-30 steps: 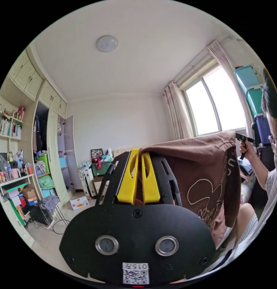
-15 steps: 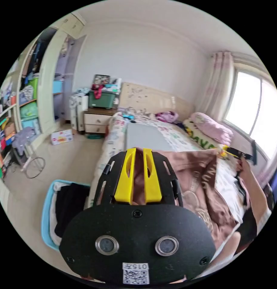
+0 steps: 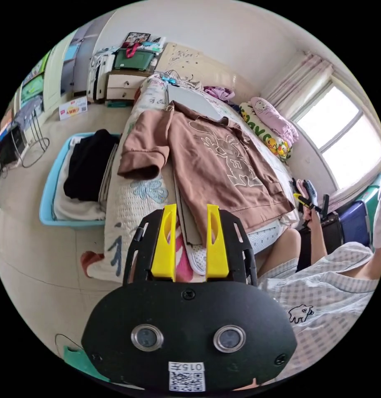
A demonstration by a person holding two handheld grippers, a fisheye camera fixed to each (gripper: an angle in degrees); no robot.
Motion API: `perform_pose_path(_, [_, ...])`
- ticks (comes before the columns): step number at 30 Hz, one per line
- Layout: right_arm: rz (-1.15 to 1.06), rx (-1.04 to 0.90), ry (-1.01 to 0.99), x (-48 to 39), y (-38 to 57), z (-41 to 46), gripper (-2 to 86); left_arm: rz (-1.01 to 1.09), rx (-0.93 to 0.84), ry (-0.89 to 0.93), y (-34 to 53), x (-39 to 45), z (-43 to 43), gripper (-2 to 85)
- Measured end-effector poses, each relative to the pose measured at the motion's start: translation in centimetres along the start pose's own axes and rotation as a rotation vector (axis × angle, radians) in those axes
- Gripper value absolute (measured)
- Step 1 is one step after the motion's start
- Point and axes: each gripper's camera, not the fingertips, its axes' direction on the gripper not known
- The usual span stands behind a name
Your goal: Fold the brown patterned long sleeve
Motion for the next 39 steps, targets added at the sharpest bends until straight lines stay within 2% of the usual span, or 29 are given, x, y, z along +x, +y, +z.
perform_pose_path(4, [-0.013, -0.025, -0.088, -0.9, 0.4, 0.1, 12.8, -0.055, -0.002, 0.063, -0.2, -1.0, 1.9, 12.8])
perform_pose_path(9, [-0.009, -0.049, -0.032, -0.7, 0.5, 1.1, 8.7, -0.066, -0.056, 0.023, -1.3, -1.4, 4.9, 13.3])
perform_pose_path(16, [-0.004, -0.013, -0.064, 0.2, 1.0, -0.5, 1.9, -0.029, -0.074, 0.011, -1.8, -1.6, 4.9, 4.3])
perform_pose_path(19, [-0.013, 0.009, -0.073, -0.1, 1.6, -1.4, 1.0, -0.035, 0.030, 0.046, -1.4, -1.9, 3.5, 1.1])
perform_pose_path(23, [-0.053, 0.018, -0.078, -1.2, 2.9, -3.4, 0.4, 0.007, 0.073, -0.009, -0.9, -1.2, 0.7, -0.1])
perform_pose_path(30, [-0.213, -0.120, 0.155, -7.3, 10.7, -4.9, 0.2, 0.074, 0.026, -0.095, 0.9, 0.1, -3.1, -0.3])
perform_pose_path(36, [-0.272, -0.332, 0.290, -8.4, 12.8, 0.0, 2.2, 0.095, -0.135, -0.206, 1.7, 0.3, 0.8, 0.4])
perform_pose_path(39, [-0.290, -0.234, 0.334, -9.4, 11.7, -1.8, 5.5, 0.091, -0.126, -0.225, 1.6, 0.5, 1.2, 1.9])
